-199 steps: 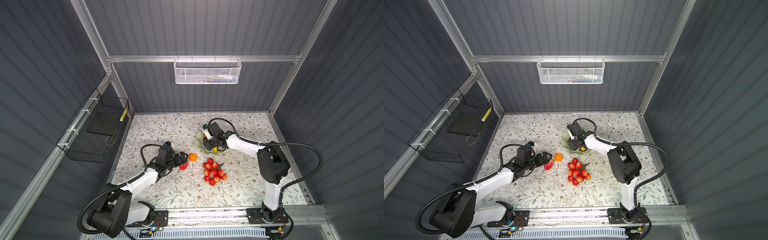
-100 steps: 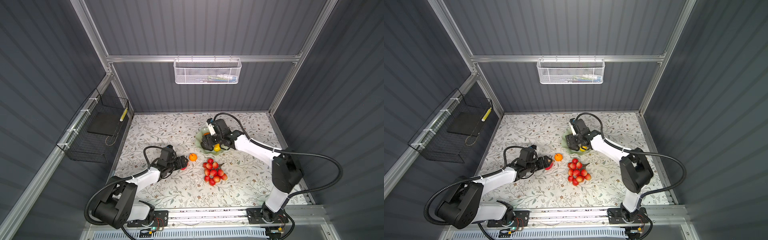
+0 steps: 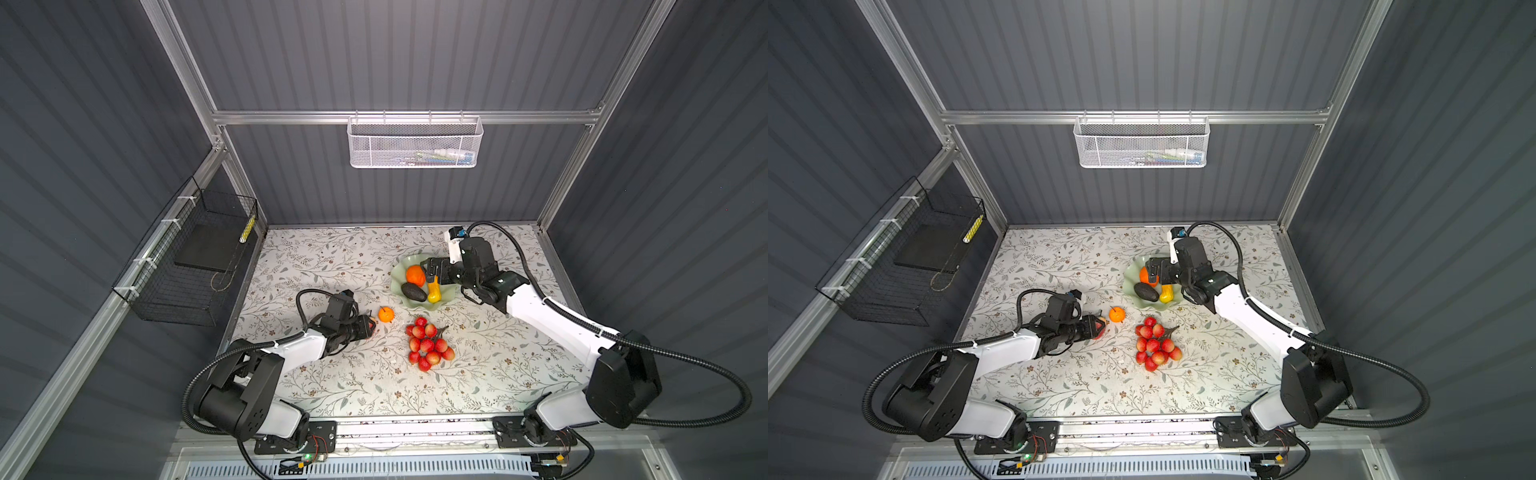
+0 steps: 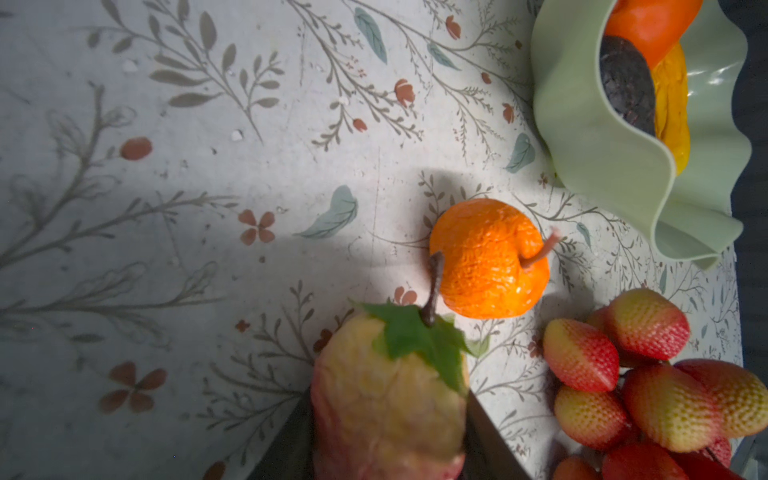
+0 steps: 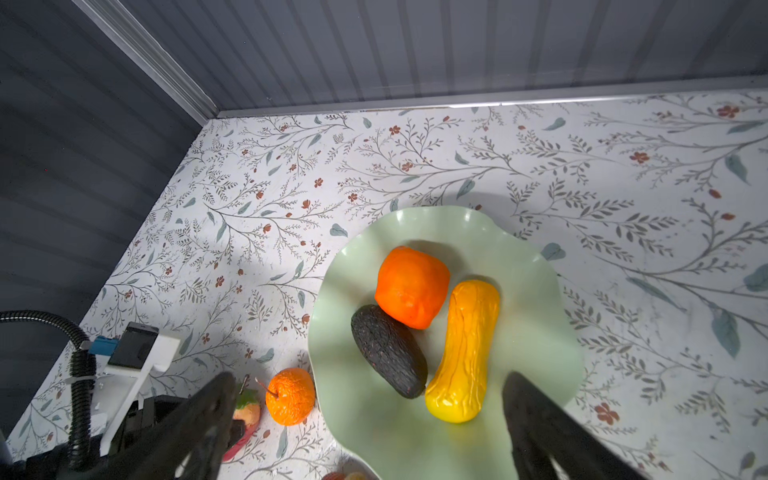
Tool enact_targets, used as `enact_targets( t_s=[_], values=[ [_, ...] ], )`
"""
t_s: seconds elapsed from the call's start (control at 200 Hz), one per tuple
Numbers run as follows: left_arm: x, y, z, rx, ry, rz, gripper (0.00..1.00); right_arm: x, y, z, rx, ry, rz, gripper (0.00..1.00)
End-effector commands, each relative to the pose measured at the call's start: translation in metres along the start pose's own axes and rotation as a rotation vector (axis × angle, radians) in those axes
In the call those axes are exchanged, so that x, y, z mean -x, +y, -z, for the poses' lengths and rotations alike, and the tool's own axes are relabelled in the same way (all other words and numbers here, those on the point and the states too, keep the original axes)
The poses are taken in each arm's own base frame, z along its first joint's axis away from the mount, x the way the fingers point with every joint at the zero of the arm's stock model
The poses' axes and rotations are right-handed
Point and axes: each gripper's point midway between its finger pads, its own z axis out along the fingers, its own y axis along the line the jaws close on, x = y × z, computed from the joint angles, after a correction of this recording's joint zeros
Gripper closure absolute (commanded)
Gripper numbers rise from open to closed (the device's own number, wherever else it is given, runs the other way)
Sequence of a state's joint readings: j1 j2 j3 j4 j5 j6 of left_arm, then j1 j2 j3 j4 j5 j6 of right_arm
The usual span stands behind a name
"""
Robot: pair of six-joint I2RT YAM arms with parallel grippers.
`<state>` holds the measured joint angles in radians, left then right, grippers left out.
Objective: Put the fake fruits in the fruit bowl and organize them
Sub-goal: 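Grasp the red peach with the left gripper and place it in the bowl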
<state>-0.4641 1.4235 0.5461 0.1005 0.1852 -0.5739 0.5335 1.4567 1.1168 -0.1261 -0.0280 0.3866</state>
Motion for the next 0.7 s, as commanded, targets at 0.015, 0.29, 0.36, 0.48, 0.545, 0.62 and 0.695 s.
enact_targets(
  t_s=[0.015,0.29,0.36,0.48,0.545,0.62,0.695],
  values=[
    [0.036,-0.038,0.026,-0.083,-0.076,-0.104,0.61,0.002,-0.006,0.01,0.017,-0.031,-0.075,0.01],
    [0.109,-0.125,0.044,-0.26,-0.201,-0.256,0.6,0.008,-0.039,0.036,-0.013,-0.108,-0.192,0.01],
    [0.117,-0.154,0.031,-0.305,-0.202,-0.292,0.6,0.008,-0.049,0.049,-0.035,-0.136,-0.212,0.01],
    [0.116,-0.206,-0.007,-0.363,-0.162,-0.385,0.6,0.005,-0.064,0.073,-0.066,-0.192,-0.248,0.01],
    [0.116,-0.226,-0.03,-0.395,-0.13,-0.398,0.6,0.004,-0.069,0.091,-0.081,-0.231,-0.263,0.01],
    [0.114,-0.239,-0.058,-0.409,-0.096,-0.405,0.6,-0.002,-0.075,0.105,-0.096,-0.254,-0.287,0.01],
    [0.122,-0.253,-0.078,-0.42,-0.096,-0.407,0.6,-0.01,-0.079,0.115,-0.102,-0.263,-0.302,0.01]
  ],
)
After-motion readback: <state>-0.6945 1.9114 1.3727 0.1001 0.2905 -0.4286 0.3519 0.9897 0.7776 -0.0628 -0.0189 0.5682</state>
